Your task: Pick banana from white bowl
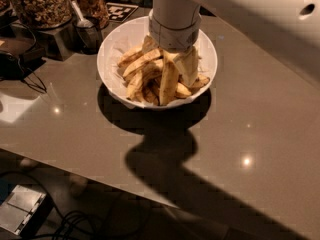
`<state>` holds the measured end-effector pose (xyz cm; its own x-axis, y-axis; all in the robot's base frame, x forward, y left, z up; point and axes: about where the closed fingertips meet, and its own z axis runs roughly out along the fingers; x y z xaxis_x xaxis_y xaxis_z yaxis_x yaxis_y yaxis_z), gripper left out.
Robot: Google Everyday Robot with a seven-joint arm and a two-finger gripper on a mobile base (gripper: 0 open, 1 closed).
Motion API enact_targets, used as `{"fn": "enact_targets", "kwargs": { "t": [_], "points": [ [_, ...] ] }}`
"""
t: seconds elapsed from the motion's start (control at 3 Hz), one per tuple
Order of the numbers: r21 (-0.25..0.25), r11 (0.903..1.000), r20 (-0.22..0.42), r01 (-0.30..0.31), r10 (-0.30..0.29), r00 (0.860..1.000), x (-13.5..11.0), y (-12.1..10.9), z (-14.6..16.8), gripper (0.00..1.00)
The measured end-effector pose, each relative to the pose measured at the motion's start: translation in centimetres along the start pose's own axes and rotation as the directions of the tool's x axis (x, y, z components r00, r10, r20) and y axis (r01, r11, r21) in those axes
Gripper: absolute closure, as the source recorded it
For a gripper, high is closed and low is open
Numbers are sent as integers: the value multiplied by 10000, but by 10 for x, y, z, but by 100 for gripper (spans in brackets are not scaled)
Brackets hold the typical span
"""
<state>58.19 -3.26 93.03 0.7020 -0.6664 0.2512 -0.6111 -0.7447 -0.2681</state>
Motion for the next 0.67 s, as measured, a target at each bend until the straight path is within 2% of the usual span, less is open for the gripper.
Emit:
{"fn": "enact_targets", "kwargs": {
  "t": [0.33, 0.67],
  "points": [
    [-181, 9998, 172, -119, 122, 9998, -7, 9, 2, 38],
    [-312, 9988, 376, -387, 399, 9985, -17, 20, 2, 62]
  ]
}}
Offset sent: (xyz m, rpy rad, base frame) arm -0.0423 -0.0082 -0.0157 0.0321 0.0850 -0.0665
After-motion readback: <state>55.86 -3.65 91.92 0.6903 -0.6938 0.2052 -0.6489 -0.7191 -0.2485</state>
